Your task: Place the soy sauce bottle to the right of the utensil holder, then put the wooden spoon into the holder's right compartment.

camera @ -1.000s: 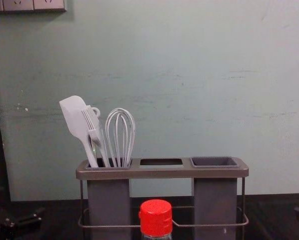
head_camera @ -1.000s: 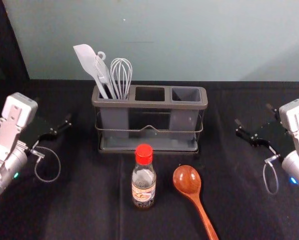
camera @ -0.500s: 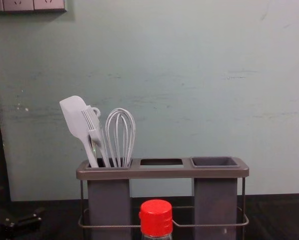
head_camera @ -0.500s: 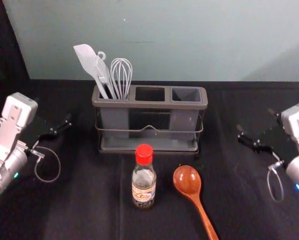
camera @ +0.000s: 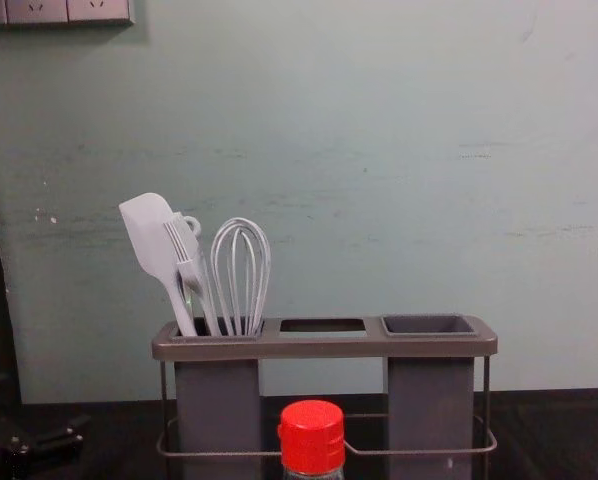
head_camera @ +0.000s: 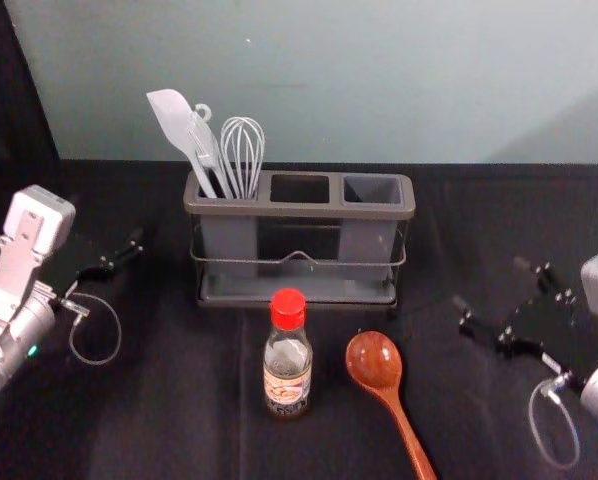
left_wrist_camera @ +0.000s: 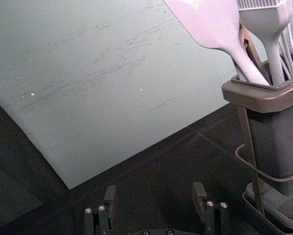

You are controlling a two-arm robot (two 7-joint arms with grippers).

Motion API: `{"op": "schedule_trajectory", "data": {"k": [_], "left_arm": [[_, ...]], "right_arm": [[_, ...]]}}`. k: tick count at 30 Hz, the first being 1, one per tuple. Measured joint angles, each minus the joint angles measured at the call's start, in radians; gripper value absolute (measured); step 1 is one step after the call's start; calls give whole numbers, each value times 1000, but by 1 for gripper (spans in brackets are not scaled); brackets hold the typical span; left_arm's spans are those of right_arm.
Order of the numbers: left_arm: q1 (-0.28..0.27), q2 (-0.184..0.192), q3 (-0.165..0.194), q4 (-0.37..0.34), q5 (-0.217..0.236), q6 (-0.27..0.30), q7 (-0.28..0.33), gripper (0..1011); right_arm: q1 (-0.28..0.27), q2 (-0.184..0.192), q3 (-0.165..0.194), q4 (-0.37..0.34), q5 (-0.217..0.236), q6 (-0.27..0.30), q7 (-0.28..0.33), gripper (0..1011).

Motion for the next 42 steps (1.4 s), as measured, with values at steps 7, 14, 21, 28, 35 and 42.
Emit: {"op": "schedule_trajectory", "data": {"k": [7, 14, 21, 28, 35, 42], "left_arm": [[0, 0, 0, 0, 0, 0, 0, 1000], [0, 0, 0, 0, 0, 0, 0, 1000], [0, 0, 0, 0, 0, 0, 0, 1000], [0, 0, 0, 0, 0, 0, 0, 1000], [0, 0, 0, 0, 0, 0, 0, 1000], [0, 0, 0, 0, 0, 0, 0, 1000]], "right_arm": [[-60, -4, 17, -61, 70, -39, 81, 1002], [-80, -19, 14, -83, 187, -61, 226, 1002], [-62, -45, -32, -101, 177, -50, 300, 1002], [-2, -95, -96, -107, 63, -18, 303, 1002], [46, -154, -125, -81, 29, -15, 330, 1002], [81, -206, -146, -52, -8, -12, 342, 1002]]}}
